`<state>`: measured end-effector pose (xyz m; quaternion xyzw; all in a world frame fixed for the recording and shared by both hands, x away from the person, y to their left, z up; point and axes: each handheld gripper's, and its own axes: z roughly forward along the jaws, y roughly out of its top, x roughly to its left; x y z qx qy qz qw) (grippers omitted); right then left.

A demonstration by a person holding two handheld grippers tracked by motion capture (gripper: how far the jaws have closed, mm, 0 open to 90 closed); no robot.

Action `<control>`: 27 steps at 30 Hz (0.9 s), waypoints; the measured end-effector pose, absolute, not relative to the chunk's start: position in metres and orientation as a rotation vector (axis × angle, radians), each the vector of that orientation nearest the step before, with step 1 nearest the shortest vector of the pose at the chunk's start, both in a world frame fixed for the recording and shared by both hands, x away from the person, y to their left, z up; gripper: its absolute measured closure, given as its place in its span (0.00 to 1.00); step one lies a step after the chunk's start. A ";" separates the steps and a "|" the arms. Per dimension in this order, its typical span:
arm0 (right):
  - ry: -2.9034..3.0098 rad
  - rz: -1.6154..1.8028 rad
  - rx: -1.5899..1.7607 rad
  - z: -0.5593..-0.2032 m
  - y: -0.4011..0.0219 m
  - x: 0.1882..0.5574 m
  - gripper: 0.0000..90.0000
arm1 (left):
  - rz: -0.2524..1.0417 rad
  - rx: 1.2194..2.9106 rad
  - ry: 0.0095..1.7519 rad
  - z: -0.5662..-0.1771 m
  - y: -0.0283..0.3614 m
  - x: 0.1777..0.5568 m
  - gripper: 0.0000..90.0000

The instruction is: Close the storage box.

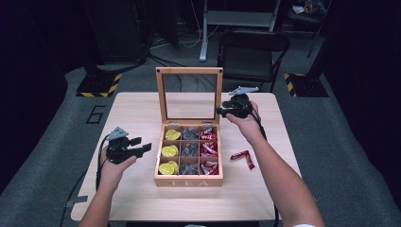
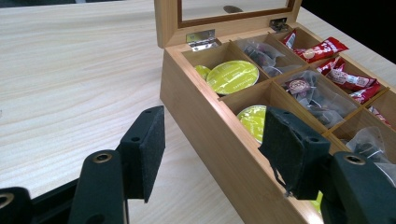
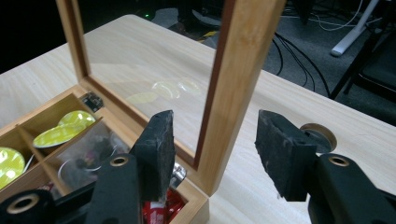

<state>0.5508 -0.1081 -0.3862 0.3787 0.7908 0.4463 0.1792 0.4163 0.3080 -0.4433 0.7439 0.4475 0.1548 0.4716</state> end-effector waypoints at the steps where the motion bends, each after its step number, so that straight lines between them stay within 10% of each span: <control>1: 2.232 1.266 1.083 -0.387 -0.108 0.553 0.51 | 0.380 1.819 1.098 -0.444 0.308 0.416 0.44; 27: 2.279 1.246 1.083 -0.406 -0.102 0.574 0.65 | 0.369 1.807 1.114 -0.444 0.310 0.416 0.44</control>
